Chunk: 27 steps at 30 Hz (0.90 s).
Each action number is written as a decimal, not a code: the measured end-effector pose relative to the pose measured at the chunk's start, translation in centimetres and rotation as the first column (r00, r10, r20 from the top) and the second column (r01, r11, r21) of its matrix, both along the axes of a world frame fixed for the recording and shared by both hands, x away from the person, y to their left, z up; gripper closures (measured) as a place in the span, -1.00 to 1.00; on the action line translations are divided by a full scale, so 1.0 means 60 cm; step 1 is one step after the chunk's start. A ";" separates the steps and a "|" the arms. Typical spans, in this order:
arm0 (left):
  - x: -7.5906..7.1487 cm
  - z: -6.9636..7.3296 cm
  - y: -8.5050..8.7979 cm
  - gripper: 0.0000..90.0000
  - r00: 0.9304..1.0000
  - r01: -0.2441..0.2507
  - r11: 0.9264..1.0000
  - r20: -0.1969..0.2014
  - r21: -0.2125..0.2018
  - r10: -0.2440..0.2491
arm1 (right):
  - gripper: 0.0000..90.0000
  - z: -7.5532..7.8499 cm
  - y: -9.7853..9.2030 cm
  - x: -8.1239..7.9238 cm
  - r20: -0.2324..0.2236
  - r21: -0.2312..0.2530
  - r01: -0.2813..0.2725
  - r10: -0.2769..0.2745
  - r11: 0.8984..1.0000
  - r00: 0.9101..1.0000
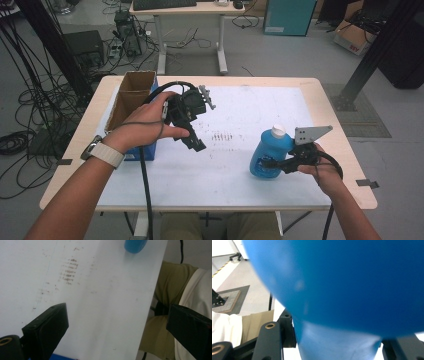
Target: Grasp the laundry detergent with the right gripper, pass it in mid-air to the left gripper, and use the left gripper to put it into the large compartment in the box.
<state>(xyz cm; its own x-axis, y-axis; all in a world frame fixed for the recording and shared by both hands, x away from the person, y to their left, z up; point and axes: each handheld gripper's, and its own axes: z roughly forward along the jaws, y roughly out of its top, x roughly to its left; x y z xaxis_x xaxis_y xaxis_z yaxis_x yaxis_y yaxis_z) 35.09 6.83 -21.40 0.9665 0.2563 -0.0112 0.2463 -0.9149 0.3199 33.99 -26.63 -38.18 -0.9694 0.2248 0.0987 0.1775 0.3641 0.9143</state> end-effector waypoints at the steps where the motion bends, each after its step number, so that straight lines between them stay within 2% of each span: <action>1: -0.002 0.003 -0.001 -0.90 1.000 0.003 1.000 0.003 0.000 -0.003 | -0.06 0.007 0.003 -0.002 0.006 -0.001 -0.009 0.009 1.000 1.000; 2: -0.006 0.009 -0.003 -0.90 1.000 0.005 1.000 0.006 0.011 -0.005 | -0.06 0.011 0.005 -0.003 0.006 0.000 -0.015 0.015 1.000 1.000; 6: -0.015 0.026 -0.008 -0.90 1.000 0.011 1.000 0.022 0.010 -0.012 | -0.06 0.035 0.013 -0.009 0.014 0.001 -0.046 0.046 0.999 0.999; 8: -0.020 0.035 -0.011 -0.90 1.000 0.025 1.000 0.017 0.003 -0.025 | -0.06 0.046 0.018 -0.011 0.020 -0.004 -0.062 0.062 0.998 0.998; 9: -0.024 0.042 -0.012 -0.90 0.999 0.033 0.999 0.005 -0.020 -0.033 | -0.06 0.051 0.020 -0.012 0.018 -0.006 -0.071 0.071 0.997 0.997; 11: -0.027 0.049 -0.015 -0.90 0.999 0.040 0.999 0.014 -0.023 -0.040 | -0.06 0.062 0.025 -0.013 0.004 0.002 -0.088 0.088 0.996 0.996; 16: -0.034 0.074 -0.024 -0.90 0.997 0.069 0.998 0.034 -0.007 -0.069 | -0.06 0.086 0.037 -0.016 -0.017 -0.004 -0.120 0.120 0.993 0.993; 22: -0.040 0.096 -0.037 -0.90 0.994 0.106 0.994 0.035 0.008 -0.106 | -0.06 0.112 0.060 -0.013 -0.001 -0.022 -0.168 0.168 0.986 0.986; 27: -0.043 0.106 -0.047 -0.90 0.991 0.127 0.992 0.039 0.013 -0.127 | -0.06 0.124 0.084 -0.010 0.009 -0.044 -0.203 0.203 0.978 0.979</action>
<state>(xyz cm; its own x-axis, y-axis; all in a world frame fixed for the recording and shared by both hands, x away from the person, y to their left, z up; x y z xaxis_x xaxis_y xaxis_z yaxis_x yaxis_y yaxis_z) 32.51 4.02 -15.02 0.9909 0.1312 0.0295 0.1152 -0.9413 0.3172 33.41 -21.59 -30.76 -0.9965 0.0270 0.0797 0.0835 0.4298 0.8991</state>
